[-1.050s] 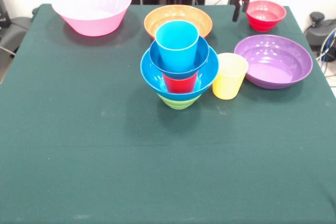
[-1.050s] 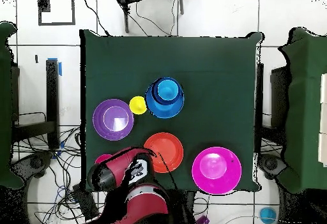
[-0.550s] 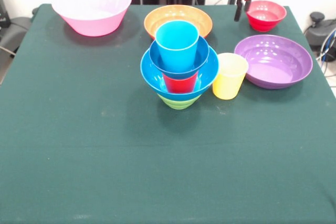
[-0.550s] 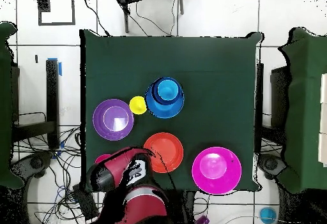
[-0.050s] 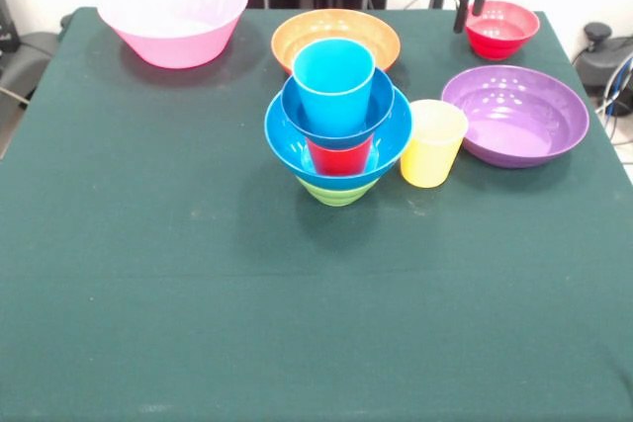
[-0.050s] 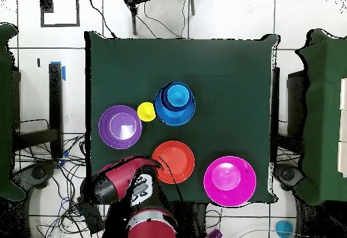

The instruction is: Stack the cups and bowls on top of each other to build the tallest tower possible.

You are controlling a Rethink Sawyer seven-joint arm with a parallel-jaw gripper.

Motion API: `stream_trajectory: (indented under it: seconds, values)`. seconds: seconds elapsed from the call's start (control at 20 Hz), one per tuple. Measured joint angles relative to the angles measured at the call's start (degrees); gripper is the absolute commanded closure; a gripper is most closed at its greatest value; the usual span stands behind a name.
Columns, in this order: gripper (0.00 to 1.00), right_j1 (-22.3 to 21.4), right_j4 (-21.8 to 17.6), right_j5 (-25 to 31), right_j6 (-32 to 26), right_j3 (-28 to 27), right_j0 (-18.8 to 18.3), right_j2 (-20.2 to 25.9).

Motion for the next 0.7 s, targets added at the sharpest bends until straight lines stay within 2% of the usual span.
stream_trajectory:
  seconds: [0.2, 0.7]
  values:
    - [0.0, -0.39, 0.45, 0.0, 0.0, 0.15, 0.21, 0.02]
    - [0.0, 2.02, 0.45, 0.0, 0.0, 0.15, 1.4, 0.05]
